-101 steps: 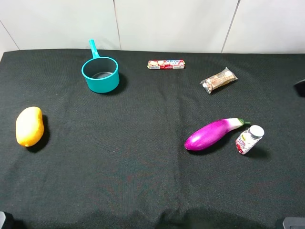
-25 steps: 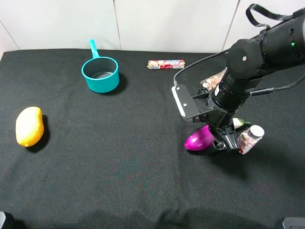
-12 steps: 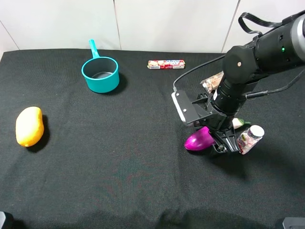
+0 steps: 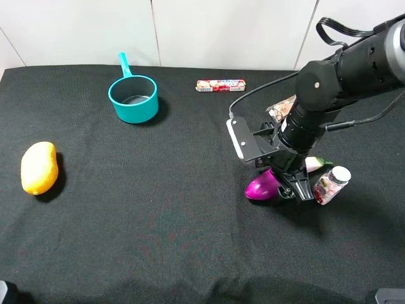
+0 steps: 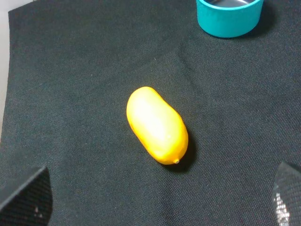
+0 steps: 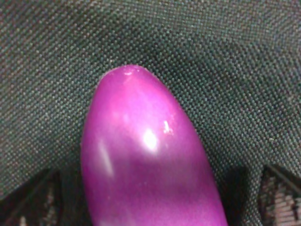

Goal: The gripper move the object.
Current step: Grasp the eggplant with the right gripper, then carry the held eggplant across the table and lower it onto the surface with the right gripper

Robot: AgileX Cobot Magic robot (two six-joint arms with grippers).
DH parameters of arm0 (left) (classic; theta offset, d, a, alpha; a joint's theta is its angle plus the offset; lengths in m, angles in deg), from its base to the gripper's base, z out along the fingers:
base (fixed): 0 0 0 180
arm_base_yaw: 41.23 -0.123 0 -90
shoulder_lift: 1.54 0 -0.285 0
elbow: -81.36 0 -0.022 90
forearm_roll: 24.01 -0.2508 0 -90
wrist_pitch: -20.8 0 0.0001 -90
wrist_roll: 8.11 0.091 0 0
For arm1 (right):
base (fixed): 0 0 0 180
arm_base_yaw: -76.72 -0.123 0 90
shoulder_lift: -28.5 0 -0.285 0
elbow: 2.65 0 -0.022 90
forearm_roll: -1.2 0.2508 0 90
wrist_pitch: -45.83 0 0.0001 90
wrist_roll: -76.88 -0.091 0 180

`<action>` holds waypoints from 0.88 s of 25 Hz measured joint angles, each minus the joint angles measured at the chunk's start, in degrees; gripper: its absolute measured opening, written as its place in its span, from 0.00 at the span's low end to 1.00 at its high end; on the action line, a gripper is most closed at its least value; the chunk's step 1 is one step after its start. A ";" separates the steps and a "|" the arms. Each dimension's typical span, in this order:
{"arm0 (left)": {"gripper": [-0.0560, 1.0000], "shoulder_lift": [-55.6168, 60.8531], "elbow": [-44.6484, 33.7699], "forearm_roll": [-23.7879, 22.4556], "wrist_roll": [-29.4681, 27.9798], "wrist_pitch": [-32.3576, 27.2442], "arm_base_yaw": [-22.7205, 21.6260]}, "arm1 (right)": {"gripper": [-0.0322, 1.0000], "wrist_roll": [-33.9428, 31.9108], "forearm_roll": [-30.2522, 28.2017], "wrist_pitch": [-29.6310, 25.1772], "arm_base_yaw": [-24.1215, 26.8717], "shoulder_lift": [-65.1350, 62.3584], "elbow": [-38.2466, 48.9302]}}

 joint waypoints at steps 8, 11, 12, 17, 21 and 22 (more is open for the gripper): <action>0.99 0.00 0.00 0.00 0.00 0.00 0.00 | 0.41 0.00 1.05 0.68 0.00 0.00 0.00; 0.99 0.00 0.00 0.00 0.00 0.00 0.00 | 0.41 0.00 2.56 0.68 0.00 0.00 0.00; 0.99 0.00 0.00 0.00 0.00 0.00 0.00 | 0.41 0.00 2.87 0.68 0.00 0.00 0.00; 0.99 0.00 0.00 0.00 0.00 0.00 0.00 | 0.41 -0.18 3.61 0.68 0.00 0.00 0.00; 0.99 0.00 0.00 0.00 0.00 0.00 0.00 | 0.41 -0.22 3.60 0.68 0.00 0.00 0.00; 0.99 0.00 0.00 0.00 0.00 0.00 0.00 | 0.41 -0.22 3.60 0.68 0.00 0.00 0.00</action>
